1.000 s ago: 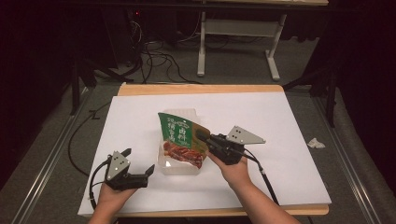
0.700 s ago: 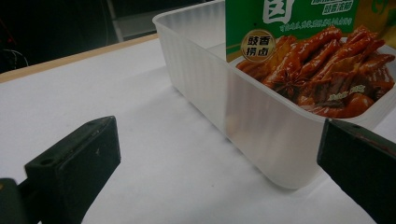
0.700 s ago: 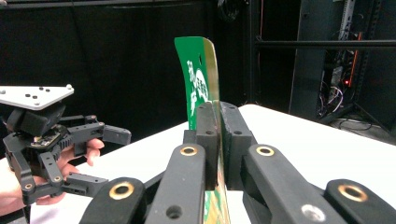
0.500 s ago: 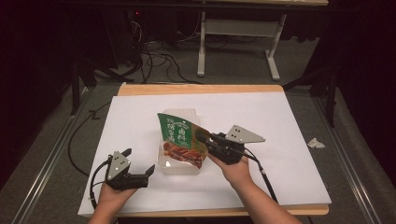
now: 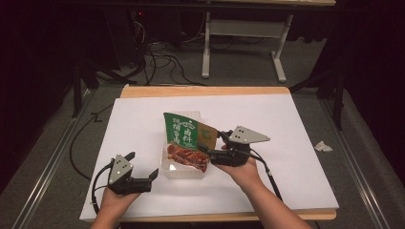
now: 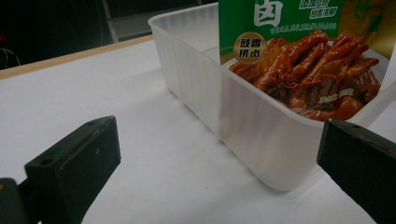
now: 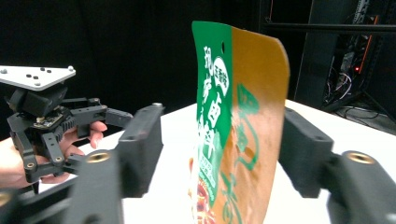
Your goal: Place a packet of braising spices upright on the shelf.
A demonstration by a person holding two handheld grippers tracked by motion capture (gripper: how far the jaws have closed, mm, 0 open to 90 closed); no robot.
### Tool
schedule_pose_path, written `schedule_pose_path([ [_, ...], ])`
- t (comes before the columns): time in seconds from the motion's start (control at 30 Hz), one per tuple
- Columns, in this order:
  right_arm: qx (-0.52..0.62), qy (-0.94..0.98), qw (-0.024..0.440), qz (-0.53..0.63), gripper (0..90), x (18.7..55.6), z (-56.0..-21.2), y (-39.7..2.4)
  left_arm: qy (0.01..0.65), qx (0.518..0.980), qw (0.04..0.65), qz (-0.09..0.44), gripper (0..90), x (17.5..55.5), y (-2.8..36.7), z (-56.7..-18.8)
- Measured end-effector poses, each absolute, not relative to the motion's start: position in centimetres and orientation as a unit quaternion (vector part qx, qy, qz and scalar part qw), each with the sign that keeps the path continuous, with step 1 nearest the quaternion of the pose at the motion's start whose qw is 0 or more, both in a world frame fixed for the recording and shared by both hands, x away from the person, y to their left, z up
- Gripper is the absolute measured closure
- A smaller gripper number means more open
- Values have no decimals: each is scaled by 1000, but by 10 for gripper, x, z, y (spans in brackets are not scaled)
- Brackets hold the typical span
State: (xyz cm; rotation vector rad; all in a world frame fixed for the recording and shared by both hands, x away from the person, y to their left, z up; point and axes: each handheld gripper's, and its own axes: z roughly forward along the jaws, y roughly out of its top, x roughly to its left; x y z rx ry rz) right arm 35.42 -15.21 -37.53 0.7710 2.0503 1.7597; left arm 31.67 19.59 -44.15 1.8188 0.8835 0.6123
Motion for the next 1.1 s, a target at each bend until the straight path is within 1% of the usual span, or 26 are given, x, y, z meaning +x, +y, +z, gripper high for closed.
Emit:
schedule_pose_path([
  [0.03,275,721,165,615,234,354,-375,-153,364,750,492,252,0,317,196,-442],
  [0.07,280,720,171,611,189,354,-375,-155,364,750,492,250,0,317,196,-442],
  [0.13,284,722,178,605,151,355,-375,-160,364,751,492,249,0,317,196,-442],
  [0.17,284,722,178,605,151,355,-375,-160,364,751,492,249,0,317,196,-442],
  [0.2,301,720,194,595,156,354,-375,-168,363,752,492,247,0,317,196,-443],
  [0.27,312,721,208,583,156,353,-374,-177,362,752,494,243,1,317,195,-443],
  [0.5,330,713,230,574,153,345,-374,-219,362,756,491,238,4,318,193,-444],
  [0.6,337,708,246,570,153,338,-376,-241,361,757,488,239,5,318,193,-444],
  [0.67,341,708,247,567,153,337,-376,-246,362,757,489,239,5,318,192,-444],
  [0.7,351,707,251,561,151,332,-379,-261,362,757,488,239,6,318,192,-445],
  [1.0,399,690,284,533,156,307,-406,-322,352,768,481,233,10,317,187,-447],
  [1.1,395,672,314,542,157,294,-420,-343,351,770,479,234,10,318,186,-448],
])
